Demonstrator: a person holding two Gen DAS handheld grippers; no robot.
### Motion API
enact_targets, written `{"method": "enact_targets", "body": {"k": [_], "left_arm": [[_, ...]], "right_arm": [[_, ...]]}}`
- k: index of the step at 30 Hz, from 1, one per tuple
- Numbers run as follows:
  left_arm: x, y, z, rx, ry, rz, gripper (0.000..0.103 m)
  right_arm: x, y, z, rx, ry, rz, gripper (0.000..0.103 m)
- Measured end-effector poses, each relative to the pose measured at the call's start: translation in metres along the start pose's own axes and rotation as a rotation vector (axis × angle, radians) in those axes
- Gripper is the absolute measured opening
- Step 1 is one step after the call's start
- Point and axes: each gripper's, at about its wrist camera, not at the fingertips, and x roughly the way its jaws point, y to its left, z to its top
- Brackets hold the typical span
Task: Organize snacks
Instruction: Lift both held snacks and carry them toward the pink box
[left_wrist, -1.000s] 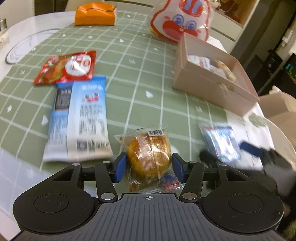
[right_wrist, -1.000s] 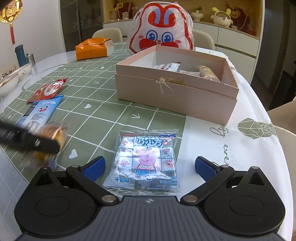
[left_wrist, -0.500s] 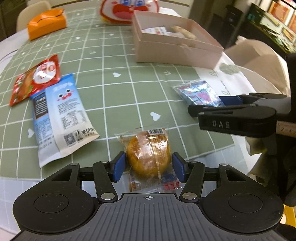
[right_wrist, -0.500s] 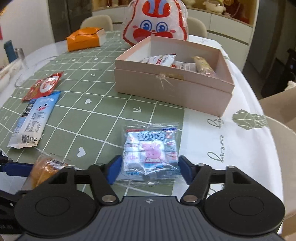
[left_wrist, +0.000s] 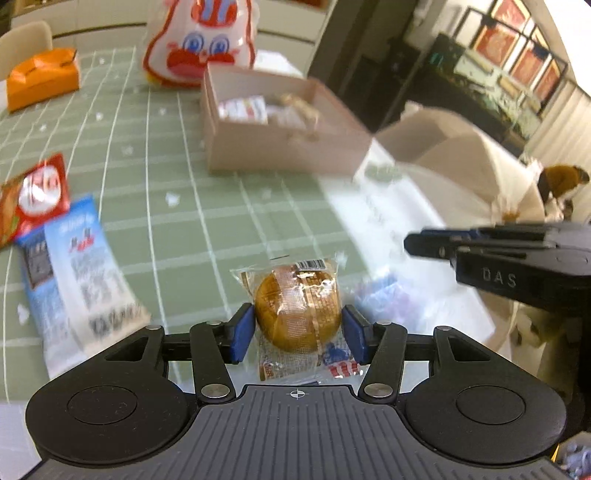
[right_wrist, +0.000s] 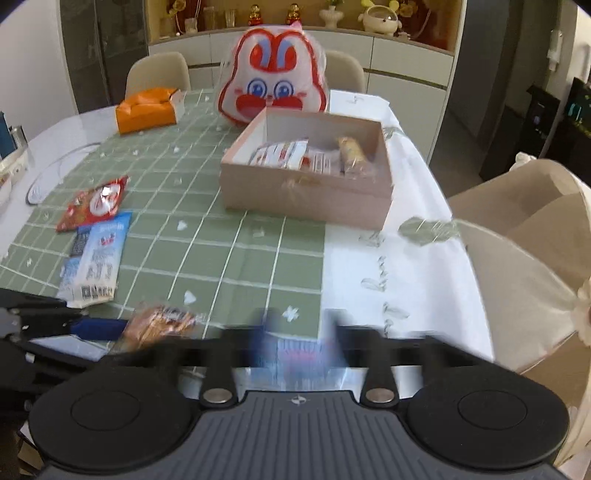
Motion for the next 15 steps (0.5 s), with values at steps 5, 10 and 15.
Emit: {"method": "enact_targets", "body": {"k": [5, 10, 15], "left_arm": [[0.014, -0.007, 0.028, -0.024, -0.016, 0.099, 0.057], [0.034, -0.009, 0.032, -0.073, 0.031, 0.155, 0.057], [0.043, -0.004, 0.024, -0.134, 0.068, 0.208, 0.057]], "right_arm": [[0.019, -0.018, 0.021, -0.074, 0.019, 0.062, 0.013], [0.039, -0.028, 0.012, -0.132, 0.157, 0.201, 0.032], [0.052, -0.043, -0.003, -0.203, 0.330, 0.366, 0.065]]}}
